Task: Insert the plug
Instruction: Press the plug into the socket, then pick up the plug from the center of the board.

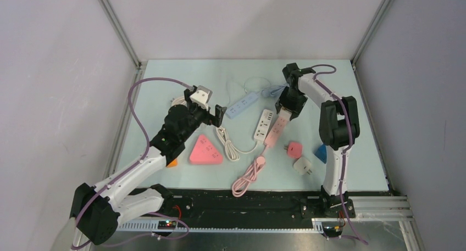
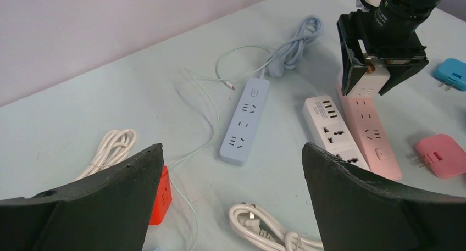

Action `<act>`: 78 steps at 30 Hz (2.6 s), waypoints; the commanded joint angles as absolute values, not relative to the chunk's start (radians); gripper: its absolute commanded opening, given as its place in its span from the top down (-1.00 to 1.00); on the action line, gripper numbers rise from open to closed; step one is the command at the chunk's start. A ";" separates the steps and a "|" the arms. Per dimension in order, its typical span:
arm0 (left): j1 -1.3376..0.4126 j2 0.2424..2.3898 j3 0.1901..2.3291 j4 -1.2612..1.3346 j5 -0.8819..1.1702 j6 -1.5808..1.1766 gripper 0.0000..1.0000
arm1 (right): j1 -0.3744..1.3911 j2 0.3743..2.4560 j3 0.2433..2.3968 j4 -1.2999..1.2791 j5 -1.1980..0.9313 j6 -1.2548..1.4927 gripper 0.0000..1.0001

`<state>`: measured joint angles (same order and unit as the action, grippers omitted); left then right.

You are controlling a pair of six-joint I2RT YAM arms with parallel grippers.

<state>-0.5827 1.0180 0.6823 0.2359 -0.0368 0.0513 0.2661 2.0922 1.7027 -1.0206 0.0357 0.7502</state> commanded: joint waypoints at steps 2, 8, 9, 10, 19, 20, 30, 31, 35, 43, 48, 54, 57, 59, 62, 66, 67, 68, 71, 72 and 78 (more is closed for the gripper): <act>-0.589 1.008 0.676 0.253 -0.058 0.078 -0.99 | 0.253 2.239 1.689 -1.111 0.103 0.743 0.94; -0.588 1.010 0.680 0.245 -0.070 0.088 -0.99 | 0.225 2.264 1.767 -1.156 0.182 0.732 0.94; -0.588 1.010 0.681 0.242 -0.072 0.089 -0.99 | 0.210 2.267 1.790 -1.165 0.195 0.726 0.94; -0.588 1.008 0.681 0.240 -0.075 0.091 -0.99 | 0.191 2.271 1.803 -1.169 0.217 0.723 0.93; -0.589 1.013 0.685 0.231 -0.080 0.094 -0.99 | 0.129 2.307 1.969 -1.189 0.296 0.637 0.41; -0.588 1.016 0.685 0.230 -0.080 0.095 -0.99 | 0.133 2.310 1.975 -1.186 0.291 0.631 0.31; -0.589 1.024 0.701 0.229 -0.066 0.088 -0.99 | 0.167 2.139 1.944 -1.115 0.136 0.626 -0.97; -0.589 1.023 0.702 0.227 -0.062 0.084 -0.99 | 0.167 2.100 1.935 -1.106 0.122 0.627 -0.98; -0.588 1.013 0.705 0.227 -0.052 0.072 -0.99 | 0.172 1.968 1.848 -1.101 0.105 0.631 -0.94; -0.593 1.051 0.764 0.192 -0.014 -0.075 -0.99 | 0.208 1.534 1.313 -0.942 -0.035 0.719 -0.39; -0.619 1.055 0.768 0.193 -0.018 -0.077 -0.99 | 0.304 1.480 1.166 -0.981 -0.001 0.678 -0.51; -0.637 1.047 0.757 0.192 -0.053 -0.058 -0.99 | 0.337 1.510 1.085 -0.935 0.057 0.668 -0.64; -0.646 1.043 0.751 0.192 -0.059 -0.050 -1.00 | 0.328 1.531 1.067 -0.891 0.078 0.677 -0.64; -0.652 1.041 0.748 0.192 -0.058 -0.043 -0.99 | 0.317 1.553 1.063 -0.866 0.091 0.683 -0.62; -0.661 1.040 0.744 0.191 -0.056 -0.033 -0.99 | 0.303 1.592 1.063 -0.833 0.093 0.685 -0.57; -0.664 1.033 0.742 0.191 -0.063 -0.024 -0.99 | 0.300 1.640 1.058 -0.802 0.112 0.683 -0.49; -0.665 1.033 0.743 0.192 -0.065 -0.019 -0.99 | 0.297 1.647 1.050 -0.790 0.121 0.682 -0.49; -0.666 1.033 0.744 0.192 -0.066 -0.018 -0.99 | 0.292 1.650 1.040 -0.782 0.122 0.683 -0.48; -0.664 1.034 0.745 0.191 -0.067 -0.016 -0.99 | 0.282 1.660 1.018 -0.746 0.116 0.689 -0.48; -0.665 1.034 0.745 0.192 -0.066 -0.017 -0.99 | 0.281 1.664 1.010 -0.740 0.116 0.693 -0.48; -0.664 1.027 0.738 0.191 -0.069 -0.011 -0.99 | 0.281 1.683 0.961 -0.694 0.102 0.706 -0.39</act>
<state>-0.6571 1.0546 0.7277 0.1696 -0.0502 -0.0360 0.2848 1.6726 0.9905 -0.7414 0.0906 0.6819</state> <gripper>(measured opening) 0.996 0.712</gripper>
